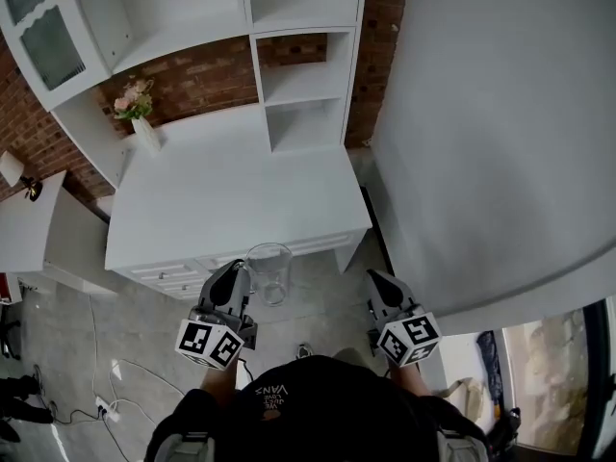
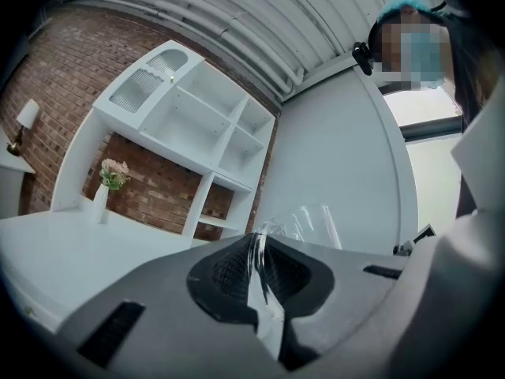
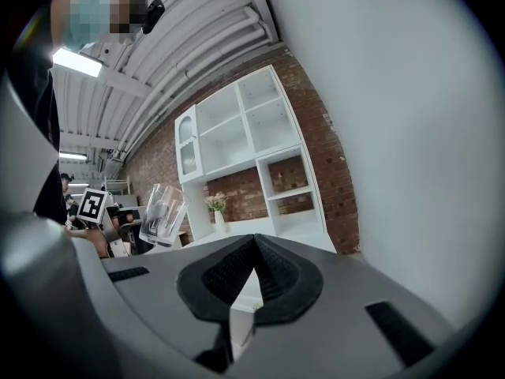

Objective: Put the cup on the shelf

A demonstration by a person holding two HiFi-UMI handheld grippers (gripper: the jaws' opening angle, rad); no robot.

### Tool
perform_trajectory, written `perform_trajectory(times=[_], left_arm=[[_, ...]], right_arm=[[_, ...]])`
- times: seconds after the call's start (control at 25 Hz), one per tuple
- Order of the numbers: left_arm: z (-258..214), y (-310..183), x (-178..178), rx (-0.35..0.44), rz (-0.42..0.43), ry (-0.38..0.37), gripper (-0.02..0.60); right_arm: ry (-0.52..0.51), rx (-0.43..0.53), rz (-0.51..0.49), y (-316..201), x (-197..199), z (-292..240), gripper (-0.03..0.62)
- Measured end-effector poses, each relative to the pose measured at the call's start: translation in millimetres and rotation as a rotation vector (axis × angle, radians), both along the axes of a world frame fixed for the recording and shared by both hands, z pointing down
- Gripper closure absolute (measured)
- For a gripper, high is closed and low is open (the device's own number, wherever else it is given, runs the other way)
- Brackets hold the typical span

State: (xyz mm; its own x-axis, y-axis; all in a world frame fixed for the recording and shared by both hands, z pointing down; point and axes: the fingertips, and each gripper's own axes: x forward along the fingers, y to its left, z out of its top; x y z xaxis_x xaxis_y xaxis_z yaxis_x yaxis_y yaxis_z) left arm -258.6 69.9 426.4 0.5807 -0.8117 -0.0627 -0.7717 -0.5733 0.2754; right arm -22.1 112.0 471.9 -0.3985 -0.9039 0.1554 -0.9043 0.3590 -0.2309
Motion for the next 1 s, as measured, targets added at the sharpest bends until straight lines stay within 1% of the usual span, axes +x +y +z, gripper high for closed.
perform_trajectory(times=[0.16,0.36,0.52,0.68,0.8,1.0], left_arm=[[6.4,-24.7,-1.9,-0.018,-0.007,0.011,0.565],[14.4,-53.4,11.5,-0.033,-0.01,0.009,0.565],[13.5,-77.7,20.8,-0.031,-0.047,0.018,0.565],[7.7,-104.0,38.9,-0.022,-0.079,0.02,0.565],[3.1,-126.9,52.3,-0.011,-0.112,0.037,0.565],[-0.8,-158.2,82.6,-0.002,-0.149,0.047,0.565]], right_arm=[[-0.002,-0.029,-0.017,-21.9,-6.6,2.4,0.599],[-0.011,-0.031,-0.033,-58.0,3.7,7.1,0.599],[-0.01,-0.024,-0.071,-92.4,12.0,7.8,0.599],[-0.003,-0.011,-0.111,-127.1,31.1,2.6,0.599],[0.002,0.012,-0.13,-155.4,47.6,-3.1,0.599],[0.005,0.021,-0.172,-191.4,76.5,-6.3,0.599]])
